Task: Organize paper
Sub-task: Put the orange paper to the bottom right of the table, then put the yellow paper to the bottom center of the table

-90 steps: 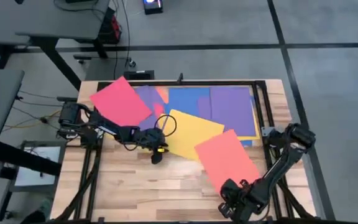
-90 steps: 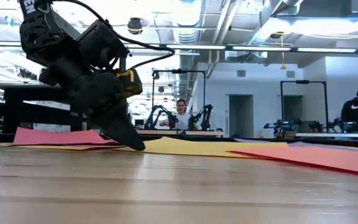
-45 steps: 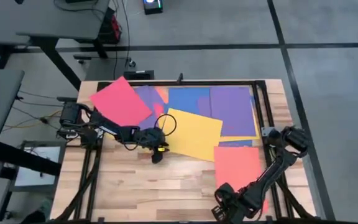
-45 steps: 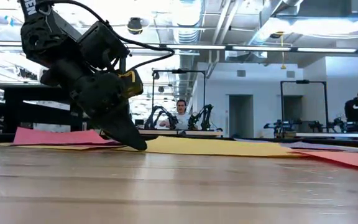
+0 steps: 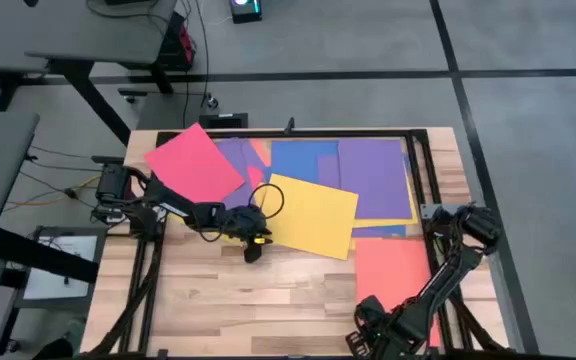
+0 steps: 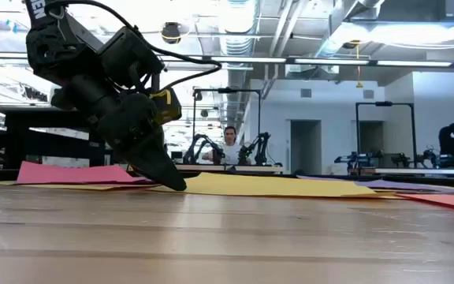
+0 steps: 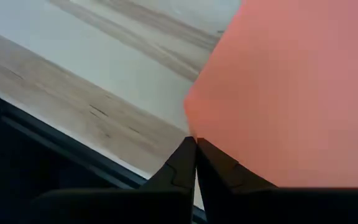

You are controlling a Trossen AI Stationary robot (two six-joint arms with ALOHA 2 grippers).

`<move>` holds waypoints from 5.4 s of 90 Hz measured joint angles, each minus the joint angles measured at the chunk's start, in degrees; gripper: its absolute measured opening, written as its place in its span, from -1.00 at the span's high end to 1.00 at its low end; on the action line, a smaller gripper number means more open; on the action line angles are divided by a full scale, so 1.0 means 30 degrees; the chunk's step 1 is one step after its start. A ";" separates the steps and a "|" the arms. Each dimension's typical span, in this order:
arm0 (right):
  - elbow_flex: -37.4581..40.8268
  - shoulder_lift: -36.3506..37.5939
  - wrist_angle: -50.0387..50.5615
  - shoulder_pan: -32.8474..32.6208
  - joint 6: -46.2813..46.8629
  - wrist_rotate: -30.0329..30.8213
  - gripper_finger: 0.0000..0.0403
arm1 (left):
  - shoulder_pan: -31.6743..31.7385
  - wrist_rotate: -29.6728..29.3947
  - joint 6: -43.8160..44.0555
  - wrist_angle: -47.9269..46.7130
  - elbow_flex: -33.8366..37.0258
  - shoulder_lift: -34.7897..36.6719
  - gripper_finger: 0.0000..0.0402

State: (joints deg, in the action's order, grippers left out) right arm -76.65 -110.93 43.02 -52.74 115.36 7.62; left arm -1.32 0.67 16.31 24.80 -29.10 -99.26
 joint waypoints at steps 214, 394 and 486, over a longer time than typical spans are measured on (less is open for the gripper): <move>0.5008 0.2211 -0.7384 0.9891 -2.4370 0.2023 0.32 | -0.3564 -0.7200 0.2128 -0.5766 -0.3075 0.5787 0.41; 1.0975 0.5421 -0.4943 1.2918 -2.9033 0.5151 0.32 | -0.9186 -0.6647 1.0337 -0.2251 -0.7563 -0.4401 0.41; 0.9278 0.3193 -1.0078 1.6902 -3.9559 0.3061 0.32 | -0.9231 -0.7147 1.0306 -0.0467 -0.7497 -0.4299 0.41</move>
State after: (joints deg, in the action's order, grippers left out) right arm -48.82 -101.36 12.79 -2.04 -3.31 16.80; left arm -29.02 -20.78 47.22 23.40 -51.59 -112.16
